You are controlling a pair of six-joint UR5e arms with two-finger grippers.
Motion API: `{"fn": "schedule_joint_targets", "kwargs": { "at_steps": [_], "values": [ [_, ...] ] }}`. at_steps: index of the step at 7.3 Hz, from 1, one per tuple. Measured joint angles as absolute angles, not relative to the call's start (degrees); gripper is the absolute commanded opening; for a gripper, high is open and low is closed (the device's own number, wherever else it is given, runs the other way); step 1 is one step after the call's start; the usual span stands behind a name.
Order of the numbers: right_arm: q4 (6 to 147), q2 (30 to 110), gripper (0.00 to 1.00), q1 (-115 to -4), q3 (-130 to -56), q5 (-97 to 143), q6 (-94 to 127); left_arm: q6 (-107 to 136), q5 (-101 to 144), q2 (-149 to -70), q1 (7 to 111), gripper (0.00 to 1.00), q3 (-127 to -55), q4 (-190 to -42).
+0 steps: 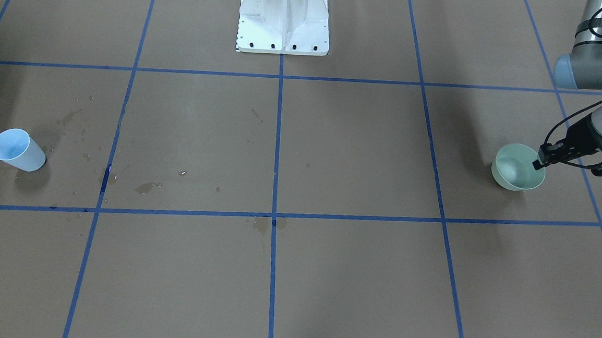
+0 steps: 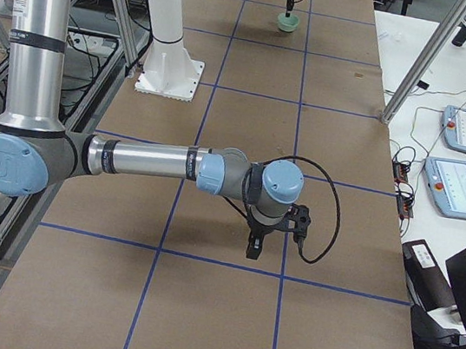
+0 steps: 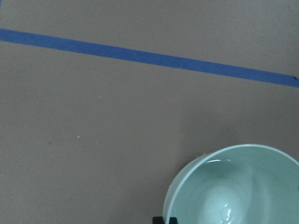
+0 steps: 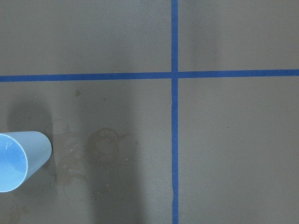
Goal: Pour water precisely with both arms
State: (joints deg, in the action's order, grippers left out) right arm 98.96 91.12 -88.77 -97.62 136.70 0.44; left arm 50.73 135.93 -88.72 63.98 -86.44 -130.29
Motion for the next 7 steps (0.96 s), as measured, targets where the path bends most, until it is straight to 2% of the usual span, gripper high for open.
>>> {"fn": "schedule_joint_targets", "kwargs": {
  "at_steps": [3,5,7],
  "values": [
    [98.97,91.0,0.99,-88.77,-97.63,136.67,0.44,52.08,142.03,-93.32,67.23,0.0,-92.31,-120.64],
    [98.97,91.02,0.99,-88.77,-97.64,136.61,0.44,58.7,142.01,-102.56,66.0,0.0,-95.79,-110.38],
    [98.96,91.05,0.99,-88.77,-97.74,136.59,0.44,70.25,137.51,-112.09,58.62,0.0,-96.37,-105.57]
  ]
}}
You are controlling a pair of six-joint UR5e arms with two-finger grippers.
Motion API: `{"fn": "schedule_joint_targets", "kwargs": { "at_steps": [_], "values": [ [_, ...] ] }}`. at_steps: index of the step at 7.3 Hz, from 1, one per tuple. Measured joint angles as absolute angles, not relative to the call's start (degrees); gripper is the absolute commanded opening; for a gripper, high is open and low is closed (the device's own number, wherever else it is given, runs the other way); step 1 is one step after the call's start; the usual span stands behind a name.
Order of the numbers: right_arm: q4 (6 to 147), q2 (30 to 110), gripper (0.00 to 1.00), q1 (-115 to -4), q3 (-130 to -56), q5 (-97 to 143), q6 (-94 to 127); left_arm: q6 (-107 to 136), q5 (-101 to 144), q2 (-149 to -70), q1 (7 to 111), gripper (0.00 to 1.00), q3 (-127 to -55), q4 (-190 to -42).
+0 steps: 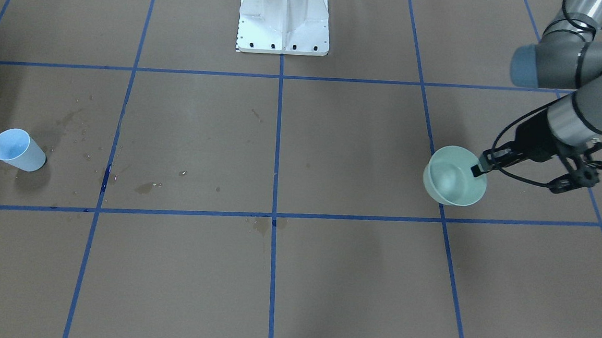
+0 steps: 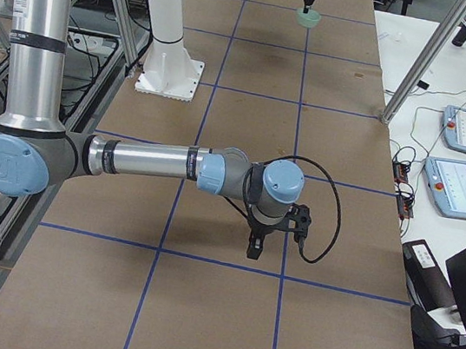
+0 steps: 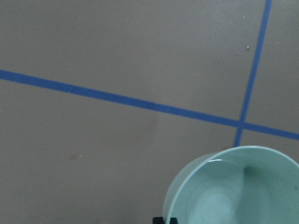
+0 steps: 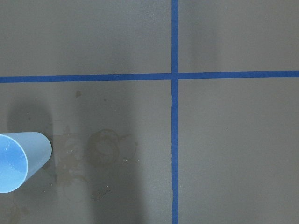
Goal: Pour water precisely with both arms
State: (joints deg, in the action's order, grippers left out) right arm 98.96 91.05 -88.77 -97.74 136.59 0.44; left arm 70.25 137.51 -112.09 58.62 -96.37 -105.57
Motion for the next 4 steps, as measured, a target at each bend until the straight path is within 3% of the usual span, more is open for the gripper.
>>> {"fn": "schedule_joint_targets", "kwargs": {
  "at_steps": [4],
  "values": [
    [98.97,90.97,0.99,-88.77,-98.43,136.6,0.74,87.03,121.87,-129.92,40.26,0.0,-89.08,-99.46]
  ]
}}
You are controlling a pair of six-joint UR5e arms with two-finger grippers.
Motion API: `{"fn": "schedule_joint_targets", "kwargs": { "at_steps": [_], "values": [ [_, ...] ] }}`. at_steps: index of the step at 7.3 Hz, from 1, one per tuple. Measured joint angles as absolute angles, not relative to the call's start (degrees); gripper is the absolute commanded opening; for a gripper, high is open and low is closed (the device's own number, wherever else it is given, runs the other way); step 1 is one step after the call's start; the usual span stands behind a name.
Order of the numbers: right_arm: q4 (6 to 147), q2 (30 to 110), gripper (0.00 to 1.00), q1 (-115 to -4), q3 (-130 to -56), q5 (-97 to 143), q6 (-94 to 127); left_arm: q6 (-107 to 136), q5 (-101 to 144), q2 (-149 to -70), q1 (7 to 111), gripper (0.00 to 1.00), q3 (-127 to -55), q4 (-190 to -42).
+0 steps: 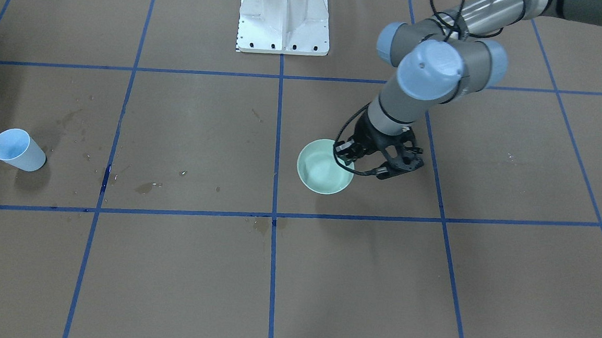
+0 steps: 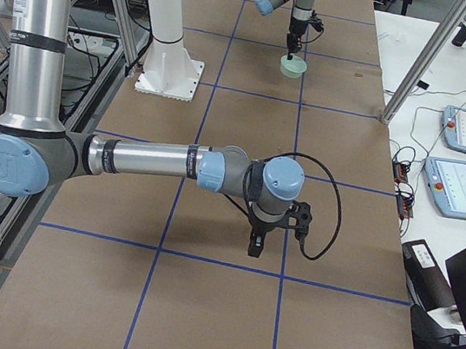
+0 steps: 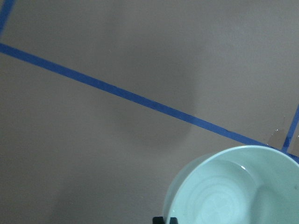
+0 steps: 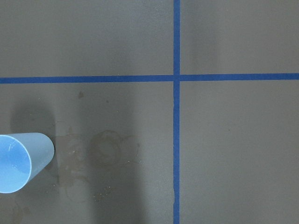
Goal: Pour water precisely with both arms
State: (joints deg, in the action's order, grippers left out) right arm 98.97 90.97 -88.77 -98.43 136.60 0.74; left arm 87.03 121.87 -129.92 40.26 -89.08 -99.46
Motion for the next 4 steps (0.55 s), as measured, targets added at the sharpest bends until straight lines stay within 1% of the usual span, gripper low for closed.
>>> {"fn": "schedule_joint_targets", "kwargs": {
  "at_steps": [3,4],
  "values": [
    [98.96,90.97,0.99,-88.77,-98.78,136.58,0.95,91.6,116.35,-136.88,34.93,0.0,-80.28,-102.12],
    [98.96,90.97,0.99,-88.77,-98.83,136.58,0.96,92.59,116.06,-137.6,34.4,0.33,-78.63,-103.86]
  ]
}}
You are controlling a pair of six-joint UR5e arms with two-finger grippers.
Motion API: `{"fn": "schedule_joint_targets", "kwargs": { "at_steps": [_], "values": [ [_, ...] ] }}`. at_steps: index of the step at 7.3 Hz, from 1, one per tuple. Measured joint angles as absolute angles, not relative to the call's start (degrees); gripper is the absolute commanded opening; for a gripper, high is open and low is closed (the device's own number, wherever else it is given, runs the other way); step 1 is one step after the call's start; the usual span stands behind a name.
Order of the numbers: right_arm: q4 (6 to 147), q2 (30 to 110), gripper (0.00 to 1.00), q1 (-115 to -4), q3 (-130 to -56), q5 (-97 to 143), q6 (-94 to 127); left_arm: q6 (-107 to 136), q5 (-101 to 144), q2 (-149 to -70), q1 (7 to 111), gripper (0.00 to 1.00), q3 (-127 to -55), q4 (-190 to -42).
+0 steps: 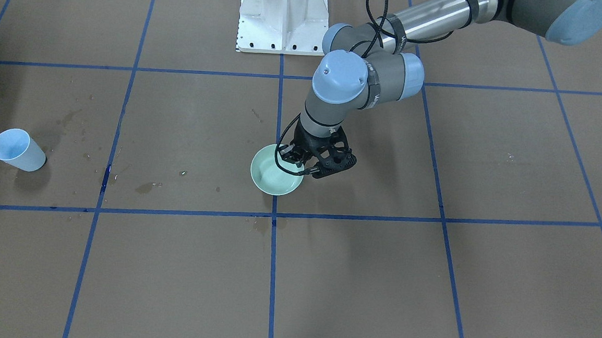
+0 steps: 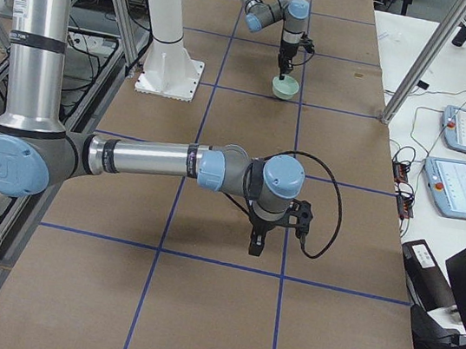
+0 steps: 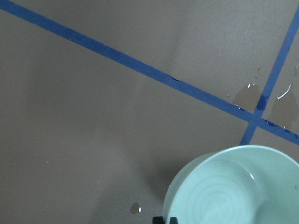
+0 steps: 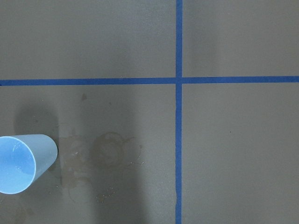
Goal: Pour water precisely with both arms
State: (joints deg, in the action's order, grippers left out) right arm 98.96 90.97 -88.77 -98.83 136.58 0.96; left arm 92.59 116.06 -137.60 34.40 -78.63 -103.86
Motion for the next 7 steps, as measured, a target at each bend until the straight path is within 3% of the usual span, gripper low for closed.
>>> {"fn": "schedule_joint_targets", "kwargs": {
  "at_steps": [1,5,7],
  "values": [
    [98.97,90.94,0.99,-88.77,-98.86,136.58,0.96,93.19,116.0,-137.88,34.16,0.99,-77.94,-104.75],
    [98.96,90.46,0.99,-88.77,-100.03,135.76,0.78,93.22,115.91,-137.61,35.04,1.0,-78.59,-104.96],
    [99.56,90.64,0.99,-88.29,-106.15,130.79,1.3,92.79,116.24,-135.24,37.34,1.0,-83.82,-102.35]
  ]
}}
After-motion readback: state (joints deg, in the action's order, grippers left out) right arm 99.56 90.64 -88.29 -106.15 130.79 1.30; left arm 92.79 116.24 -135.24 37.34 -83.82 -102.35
